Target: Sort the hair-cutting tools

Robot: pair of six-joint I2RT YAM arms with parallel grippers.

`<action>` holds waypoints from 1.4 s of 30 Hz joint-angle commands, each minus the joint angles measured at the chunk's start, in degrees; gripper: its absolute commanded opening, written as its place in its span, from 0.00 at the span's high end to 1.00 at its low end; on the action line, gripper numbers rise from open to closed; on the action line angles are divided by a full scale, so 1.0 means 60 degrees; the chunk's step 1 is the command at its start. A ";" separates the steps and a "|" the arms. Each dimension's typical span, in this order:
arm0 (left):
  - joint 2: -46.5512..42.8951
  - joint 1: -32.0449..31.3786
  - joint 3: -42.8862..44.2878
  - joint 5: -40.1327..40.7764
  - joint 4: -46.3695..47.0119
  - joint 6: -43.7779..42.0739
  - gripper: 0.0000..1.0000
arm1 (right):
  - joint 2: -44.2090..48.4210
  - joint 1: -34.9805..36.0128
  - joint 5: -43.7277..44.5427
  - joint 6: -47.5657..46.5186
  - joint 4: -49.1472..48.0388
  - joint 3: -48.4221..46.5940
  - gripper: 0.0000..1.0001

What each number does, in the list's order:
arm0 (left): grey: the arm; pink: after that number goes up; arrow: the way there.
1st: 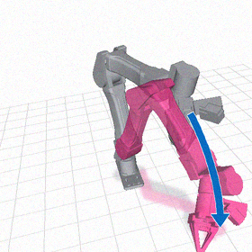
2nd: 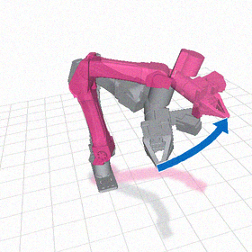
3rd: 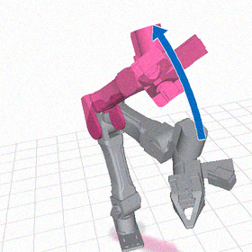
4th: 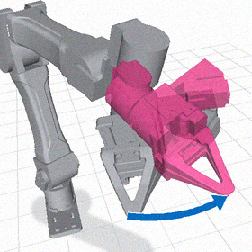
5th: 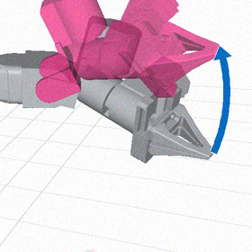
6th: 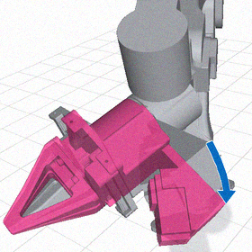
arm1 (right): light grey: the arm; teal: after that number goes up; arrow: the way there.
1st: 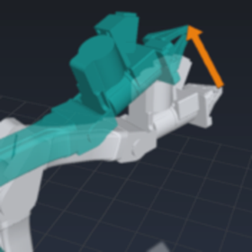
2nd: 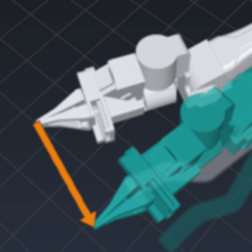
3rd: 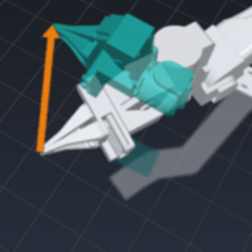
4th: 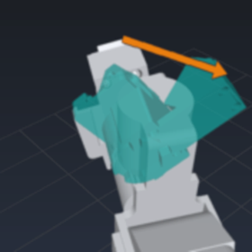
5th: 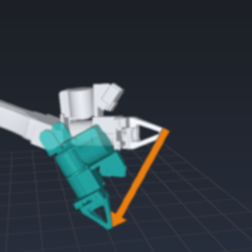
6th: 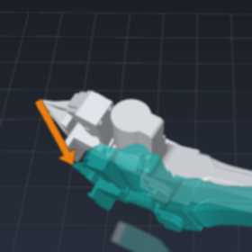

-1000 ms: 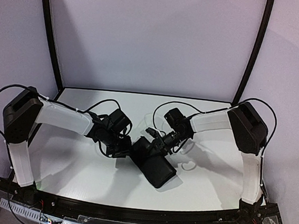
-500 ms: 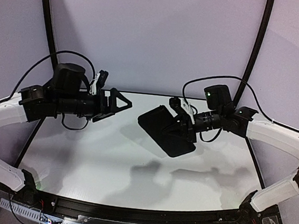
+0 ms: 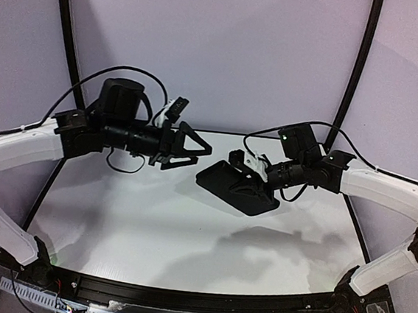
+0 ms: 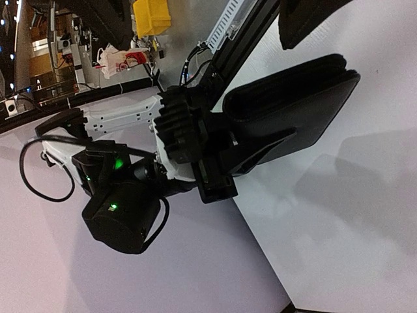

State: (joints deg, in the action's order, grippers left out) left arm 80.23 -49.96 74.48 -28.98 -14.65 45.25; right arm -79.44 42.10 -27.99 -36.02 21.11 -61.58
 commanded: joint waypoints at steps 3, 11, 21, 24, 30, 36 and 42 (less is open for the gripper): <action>0.0963 -0.0102 0.1003 -0.0728 -0.0737 -0.0264 0.43 | 0.0001 0.0226 -0.0024 -0.0308 0.0130 -0.0379 1.00; 0.1321 -0.0121 0.1375 -0.0645 -0.1511 -0.0596 0.56 | 0.0027 0.0262 0.0051 -0.0323 0.0343 -0.0509 1.00; 0.1799 -0.0234 0.1891 -0.0659 -0.2195 -0.0799 0.69 | -0.0208 0.0301 0.0165 -0.0203 0.0615 -0.0778 1.00; 0.1928 -0.0256 0.1979 -0.0600 -0.2363 -0.0880 0.71 | -0.0203 0.0330 0.0139 -0.0162 0.0623 -0.0786 1.00; 0.2008 -0.0272 0.2034 -0.0395 -0.2486 -0.0909 0.77 | -0.0141 0.0379 0.0099 -0.0174 0.0708 -0.0796 1.00; 0.1992 -0.0272 0.2009 -0.0299 -0.2391 -0.0863 0.83 | -0.0153 0.0451 0.0009 -0.0238 0.0895 -0.0826 1.00; 0.1881 -0.0269 0.1940 -0.0284 -0.2213 -0.0824 0.81 | -0.0160 0.0533 0.0031 -0.0291 0.1032 -0.0846 1.00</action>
State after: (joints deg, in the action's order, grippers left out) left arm 92.36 -51.29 85.17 -31.47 -27.93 40.52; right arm -80.86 44.40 -26.71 -37.46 29.10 -63.96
